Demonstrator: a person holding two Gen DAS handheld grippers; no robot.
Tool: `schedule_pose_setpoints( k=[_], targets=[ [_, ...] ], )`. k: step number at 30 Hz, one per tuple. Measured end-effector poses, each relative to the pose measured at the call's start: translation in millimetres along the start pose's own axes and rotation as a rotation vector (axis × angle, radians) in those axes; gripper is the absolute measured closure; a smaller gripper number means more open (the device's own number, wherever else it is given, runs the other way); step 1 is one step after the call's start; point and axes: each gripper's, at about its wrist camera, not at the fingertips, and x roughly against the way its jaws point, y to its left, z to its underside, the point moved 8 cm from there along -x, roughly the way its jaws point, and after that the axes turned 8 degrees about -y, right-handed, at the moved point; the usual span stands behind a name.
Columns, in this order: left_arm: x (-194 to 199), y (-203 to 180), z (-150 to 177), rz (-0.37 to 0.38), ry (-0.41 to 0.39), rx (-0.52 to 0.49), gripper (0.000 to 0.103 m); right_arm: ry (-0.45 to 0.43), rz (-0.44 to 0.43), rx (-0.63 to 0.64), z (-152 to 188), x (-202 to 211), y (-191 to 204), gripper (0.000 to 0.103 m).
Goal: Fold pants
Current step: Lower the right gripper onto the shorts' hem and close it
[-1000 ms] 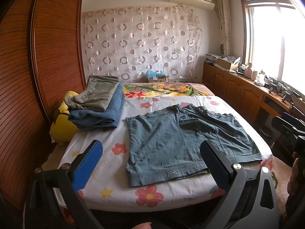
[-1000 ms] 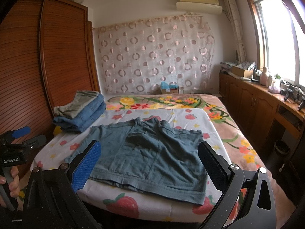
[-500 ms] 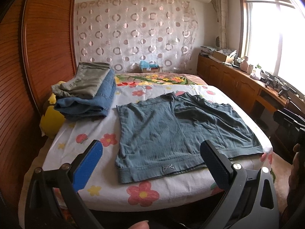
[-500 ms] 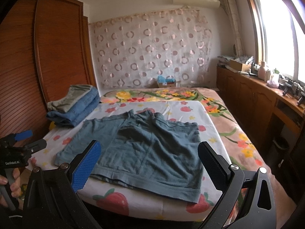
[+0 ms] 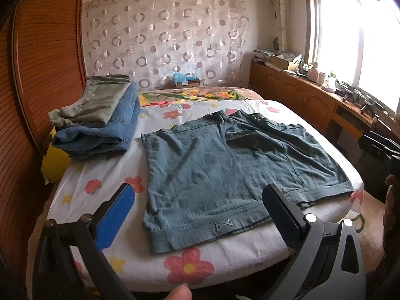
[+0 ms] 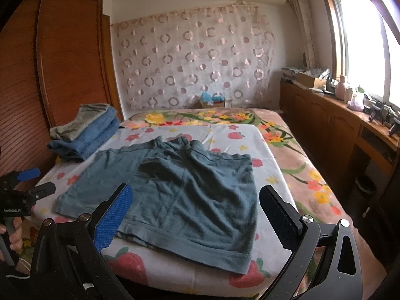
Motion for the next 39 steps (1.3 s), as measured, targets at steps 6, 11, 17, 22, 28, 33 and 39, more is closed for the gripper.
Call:
schedule_pose_setpoints(
  k=[6, 11, 17, 22, 28, 33, 39],
  targets=[
    [-20.1, 3.8, 3.8, 0.005, 0.032, -0.015, 0.0, 0.032, -0.005, 0.011, 8.4, -18.0, -13.8, 0.0],
    [-36.0, 6.1, 8.9, 0.019, 0.062, -0.019, 0.0, 0.078, -0.021, 0.035, 13.4, -38.0, -30.7, 0.002],
    [-54.3, 8.4, 17.5, 0.032, 0.115, -0.011, 0.0, 0.148, -0.026, 0.06, 15.6, -68.1, -49.9, 0.006],
    [-69.5, 13.1, 26.9, 0.026, 0.173, 0.0, 0.0, 0.22, -0.048, 0.042, 18.7, -94.0, -64.0, 0.023],
    [-76.6, 20.3, 34.1, 0.029, 0.205, 0.017, 0.0, 0.292, -0.055, -0.001, 16.3, -128.3, -81.4, 0.042],
    [-83.6, 22.8, 45.2, 0.037, 0.246, 0.035, 0.0, 0.345, -0.042, -0.001, 18.2, -158.8, -90.3, 0.049],
    [-85.2, 22.5, 55.1, 0.02, 0.257, 0.026, 0.0, 0.383, -0.025, -0.025, 17.6, -187.1, -103.1, 0.059]
  ],
)
